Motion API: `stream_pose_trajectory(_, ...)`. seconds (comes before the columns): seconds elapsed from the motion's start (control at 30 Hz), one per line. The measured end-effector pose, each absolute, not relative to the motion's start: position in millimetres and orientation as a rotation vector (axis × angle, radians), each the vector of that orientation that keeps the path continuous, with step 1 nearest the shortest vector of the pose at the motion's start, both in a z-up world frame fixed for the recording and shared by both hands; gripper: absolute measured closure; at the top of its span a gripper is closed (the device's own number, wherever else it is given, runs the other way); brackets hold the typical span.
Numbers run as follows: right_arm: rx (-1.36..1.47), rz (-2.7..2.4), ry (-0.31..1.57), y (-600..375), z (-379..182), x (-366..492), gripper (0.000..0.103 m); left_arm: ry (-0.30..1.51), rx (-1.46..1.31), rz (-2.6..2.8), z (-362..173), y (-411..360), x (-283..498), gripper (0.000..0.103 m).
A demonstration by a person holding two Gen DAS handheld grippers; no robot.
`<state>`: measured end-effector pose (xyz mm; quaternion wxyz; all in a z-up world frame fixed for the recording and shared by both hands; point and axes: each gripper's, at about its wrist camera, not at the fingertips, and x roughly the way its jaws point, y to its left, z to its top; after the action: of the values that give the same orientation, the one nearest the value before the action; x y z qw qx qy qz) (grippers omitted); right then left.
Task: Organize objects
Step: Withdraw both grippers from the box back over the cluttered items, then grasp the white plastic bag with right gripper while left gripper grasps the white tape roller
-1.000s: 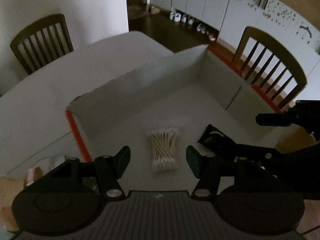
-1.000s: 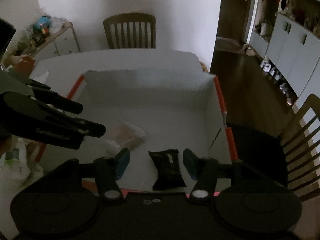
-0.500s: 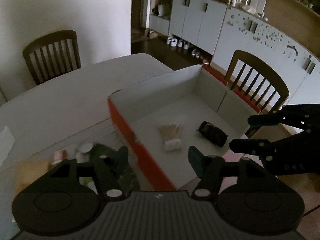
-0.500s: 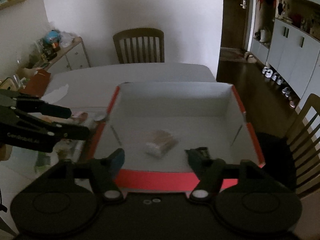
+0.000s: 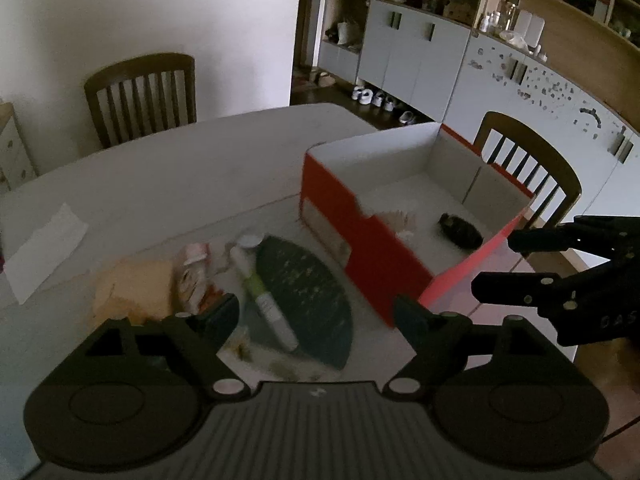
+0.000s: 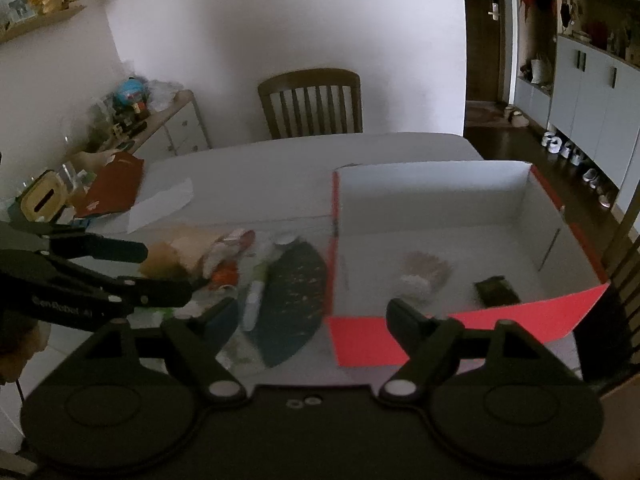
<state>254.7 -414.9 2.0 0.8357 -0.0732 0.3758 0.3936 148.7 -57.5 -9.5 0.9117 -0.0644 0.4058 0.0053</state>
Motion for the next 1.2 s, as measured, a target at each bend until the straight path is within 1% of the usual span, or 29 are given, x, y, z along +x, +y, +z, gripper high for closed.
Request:
stream_pose_trajectory(0.03, -0.155, 0.833, 0.798, -411.6, 1.3, 250.4, 0.022, 0.835, -0.134, 0.012, -11.3, -53.9, 144.7, 0.016)
stream_pose_trajectory(0.13, -0.156, 0.826, 0.803, -399.6, -1.1, 237.2, 0.022, 0.826, -0.136, 0.023, -16.8, -41.1, 129.9, 0.005)
stream_pose_trajectory(0.3, -0.156, 0.815, 0.808, -385.6, -6.4, 219.8, 0.021, 0.807, -0.146, 0.035, -25.5, -20.4, 108.5, 0.000)
stream_pose_trajectory(0.57, -0.171, 0.793, 0.831, -368.8, -20.7, 207.0, 0.021, 0.754, -0.161, 0.057, -44.9, 4.8, 80.1, 0.000)
stream_pose_trajectory(0.8, -0.214, 0.799, 0.859, -349.1, -34.7, 203.2, 0.021, 0.787, -0.123, 0.036, -72.2, 10.2, 71.0, 0.000)
stream_pose_trajectory(0.93, -0.242, 0.817, 0.879, -338.7, -44.1, 199.0, 0.021, 0.791, -0.054, 0.072, -89.2, 10.5, 66.4, 0.000)
stream_pose_trajectory(1.2, -0.304, 0.885, 0.903, -319.3, -56.1, 188.1, 0.021, 0.799, -0.071, 0.159, -107.5, 44.3, 62.7, 0.000)
